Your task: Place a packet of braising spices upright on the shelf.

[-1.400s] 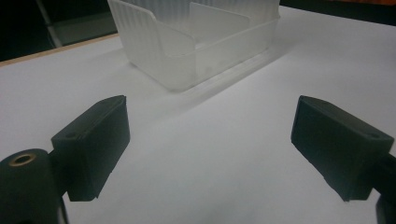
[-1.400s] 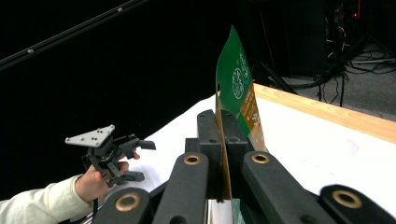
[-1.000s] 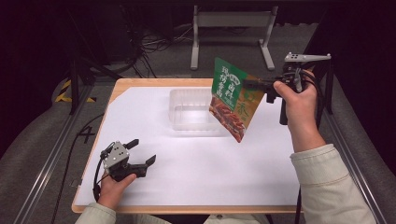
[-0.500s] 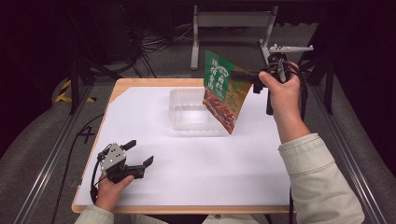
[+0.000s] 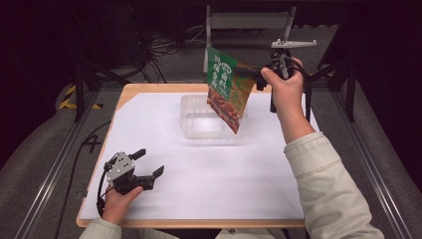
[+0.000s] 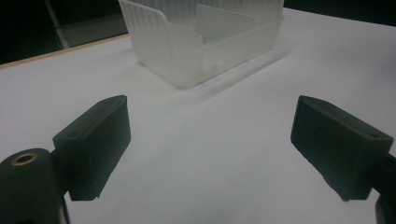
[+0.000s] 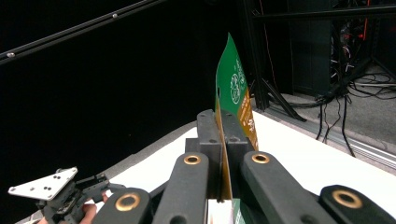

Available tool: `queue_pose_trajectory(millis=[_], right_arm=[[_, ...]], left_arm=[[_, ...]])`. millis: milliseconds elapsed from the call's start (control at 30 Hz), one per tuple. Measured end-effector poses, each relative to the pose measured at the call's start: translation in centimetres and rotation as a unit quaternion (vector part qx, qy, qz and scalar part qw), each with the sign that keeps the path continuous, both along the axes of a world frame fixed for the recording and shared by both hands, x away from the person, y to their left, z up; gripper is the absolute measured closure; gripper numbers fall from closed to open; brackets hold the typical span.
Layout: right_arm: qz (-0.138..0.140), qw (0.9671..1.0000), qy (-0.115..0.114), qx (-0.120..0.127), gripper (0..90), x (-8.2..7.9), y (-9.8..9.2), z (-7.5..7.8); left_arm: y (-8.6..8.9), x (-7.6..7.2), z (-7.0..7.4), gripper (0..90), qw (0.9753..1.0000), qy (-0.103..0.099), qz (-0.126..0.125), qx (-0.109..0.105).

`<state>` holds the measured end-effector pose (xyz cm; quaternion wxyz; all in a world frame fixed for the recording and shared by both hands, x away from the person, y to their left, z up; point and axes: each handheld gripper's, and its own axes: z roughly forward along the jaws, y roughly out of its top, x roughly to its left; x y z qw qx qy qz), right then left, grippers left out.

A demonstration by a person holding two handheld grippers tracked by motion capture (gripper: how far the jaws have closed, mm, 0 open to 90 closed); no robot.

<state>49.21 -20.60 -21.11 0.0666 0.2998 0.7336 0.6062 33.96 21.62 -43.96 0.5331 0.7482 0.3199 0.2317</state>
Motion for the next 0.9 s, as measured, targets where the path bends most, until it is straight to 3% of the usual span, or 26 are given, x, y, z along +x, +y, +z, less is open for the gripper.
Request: queue_pose_trajectory(millis=[400,900], right_arm=[[0.005,0.9999,-0.01,0.002,90.0,1.8,2.1,-0.4],[-0.001,0.9998,-0.002,0.018,90.0,3.3,3.7,-2.0]], left_arm=[[0.2,-0.1,0.0,12.9,1.0,0.001,0.001,-0.003],[0.1,-0.1,0.1,12.9,1.0,-0.001,-0.001,-0.001]])
